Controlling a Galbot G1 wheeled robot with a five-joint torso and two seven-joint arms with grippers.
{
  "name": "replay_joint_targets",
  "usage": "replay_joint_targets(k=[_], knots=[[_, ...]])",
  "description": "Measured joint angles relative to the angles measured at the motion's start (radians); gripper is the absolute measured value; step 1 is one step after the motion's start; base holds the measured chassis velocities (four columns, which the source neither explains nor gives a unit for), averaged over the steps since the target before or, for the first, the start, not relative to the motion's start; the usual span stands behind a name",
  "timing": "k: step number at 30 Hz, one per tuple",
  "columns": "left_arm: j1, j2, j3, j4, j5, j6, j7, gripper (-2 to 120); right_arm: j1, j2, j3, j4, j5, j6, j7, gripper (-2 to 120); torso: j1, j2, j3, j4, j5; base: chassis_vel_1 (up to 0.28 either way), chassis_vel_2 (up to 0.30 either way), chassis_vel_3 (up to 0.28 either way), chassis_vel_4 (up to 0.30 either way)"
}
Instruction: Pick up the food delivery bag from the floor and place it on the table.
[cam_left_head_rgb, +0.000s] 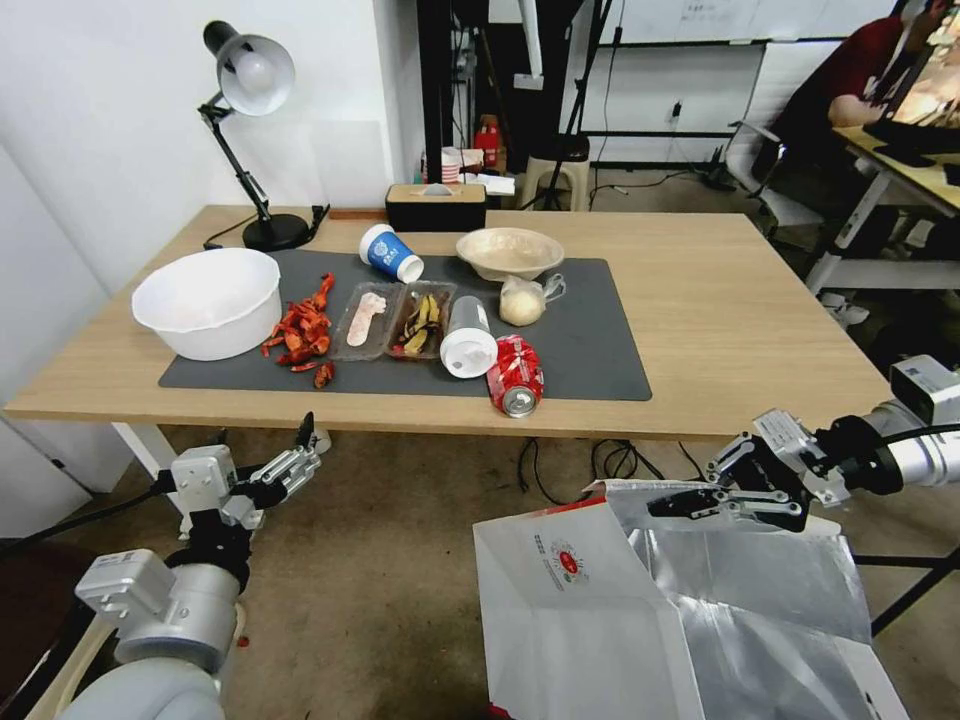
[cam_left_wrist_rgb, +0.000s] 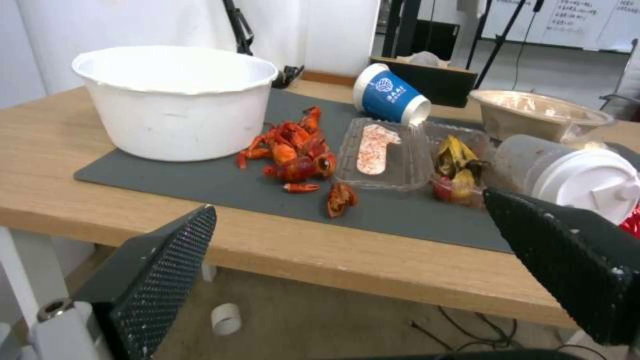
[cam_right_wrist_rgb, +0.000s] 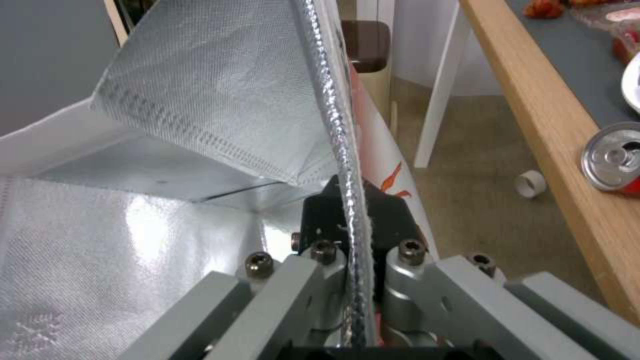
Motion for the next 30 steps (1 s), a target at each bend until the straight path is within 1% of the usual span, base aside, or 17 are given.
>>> replay_joint_targets(k=[5, 8, 9, 11, 13, 14, 15, 16, 18, 19, 22, 23, 24, 27, 28, 29, 30], knots=[[0.000, 0.000, -0.001, 0.000, 0.000, -0.001, -0.001, 100, -0.001, 0.001, 0.003, 0.005, 0.015, 0.000, 0.006, 0, 0.000, 0.000, 0.000, 0.0000, 0.0000, 0.000, 0.000, 0.000, 0.000], [0.002, 0.000, -0.002, 0.000, 0.000, -0.001, -0.001, 100, -0.010, 0.000, 0.024, 0.017, 0.070, -0.006, 0.029, 0, 0.000, -0.001, 0.000, 0.0000, 0.0000, 0.000, 0.000, 0.000, 0.000], [0.002, 0.000, -0.002, 0.000, 0.000, -0.001, -0.001, 100, -0.010, 0.000, 0.024, 0.017, 0.070, -0.006, 0.029, 0, 0.000, -0.001, 0.000, 0.0000, 0.0000, 0.000, 0.000, 0.000, 0.000], [0.004, 0.000, -0.002, 0.000, 0.002, -0.002, -0.001, 100, -0.014, -0.003, 0.053, 0.040, 0.168, -0.030, 0.074, 0, -0.001, -0.002, -0.001, 0.0000, 0.0002, 0.000, 0.000, 0.000, 0.000], [0.004, 0.000, -0.002, 0.000, 0.002, -0.002, -0.001, 100, -0.014, -0.004, 0.060, 0.046, 0.192, -0.036, 0.088, 0, -0.001, -0.002, -0.001, 0.0000, 0.0001, 0.000, 0.000, 0.000, 0.000], [0.005, 0.000, -0.002, 0.000, 0.003, -0.004, -0.001, 100, -0.015, -0.009, 0.093, 0.065, 0.281, -0.059, 0.137, 0, -0.001, -0.003, -0.002, 0.0000, -0.0001, 0.000, 0.000, 0.000, 0.000], [0.005, 0.000, -0.002, 0.000, 0.003, -0.006, -0.001, 100, -0.015, -0.013, 0.108, 0.073, 0.323, -0.066, 0.164, 0, -0.001, -0.003, -0.002, 0.0000, -0.0002, 0.000, 0.000, 0.000, 0.000], [0.005, 0.000, -0.002, 0.000, 0.003, -0.006, -0.001, 100, -0.015, -0.013, 0.108, 0.073, 0.323, -0.066, 0.164, 0, -0.001, -0.003, -0.002, 0.0000, -0.0002, 0.000, 0.000, 0.000, 0.000], [0.006, -0.001, -0.002, 0.000, 0.004, -0.010, -0.001, 100, -0.009, -0.019, 0.135, 0.086, 0.398, -0.080, 0.226, 0, -0.002, -0.004, -0.002, 0.0000, 0.0000, 0.000, 0.000, 0.000, 0.000], [0.006, -0.001, -0.002, 0.000, 0.004, -0.010, -0.001, 100, -0.009, -0.019, 0.135, 0.086, 0.398, -0.080, 0.226, 0, -0.002, -0.004, -0.002, 0.0000, 0.0000, 0.000, 0.000, 0.000, 0.000], [0.007, -0.001, -0.002, 0.000, 0.006, -0.015, -0.002, 100, 0.024, -0.025, 0.171, 0.079, 0.471, -0.095, 0.339, 0, -0.002, -0.005, -0.003, 0.0000, 0.0000, 0.000, 0.000, 0.000, 0.000], [0.007, 0.000, -0.003, 0.000, 0.006, -0.017, -0.003, 100, 0.052, -0.025, 0.179, 0.073, 0.510, -0.105, 0.400, 0, -0.002, -0.005, -0.003, -0.0001, 0.0002, 0.000, 0.000, 0.000, 0.000], [0.007, 0.000, -0.003, 0.000, 0.006, -0.017, -0.003, 100, 0.052, -0.025, 0.179, 0.073, 0.510, -0.105, 0.400, 0, -0.002, -0.005, -0.003, -0.0001, 0.0002, 0.000, 0.000, 0.000, 0.000], [0.008, 0.001, -0.005, 0.000, 0.006, -0.018, -0.005, 100, 0.172, -0.023, 0.175, 0.035, 0.596, -0.143, 0.595, 0, -0.002, -0.006, -0.003, 0.0001, -0.0002, 0.000, 0.000, 0.000, 0.000], [0.008, 0.001, -0.005, 0.000, 0.006, -0.018, -0.005, 100, 0.172, -0.023, 0.175, 0.035, 0.596, -0.143, 0.595, 0, -0.002, -0.006, -0.003, 0.0001, -0.0002, 0.000, 0.000, 0.000, 0.000], [0.008, 0.002, -0.006, 0.000, 0.006, -0.019, -0.006, 100, 0.199, -0.023, 0.170, 0.023, 0.608, -0.152, 0.638, 0, -0.003, -0.006, -0.003, 0.0001, -0.0004, 0.000, 0.000, 0.000, 0.000], [0.009, 0.004, -0.007, 0.000, 0.006, -0.020, -0.006, 100, 0.236, -0.023, 0.159, 0.006, 0.627, -0.166, 0.732, 0, -0.003, -0.006, -0.003, 0.0001, -0.0001, 0.000, 0.000, 0.000, 0.000]])
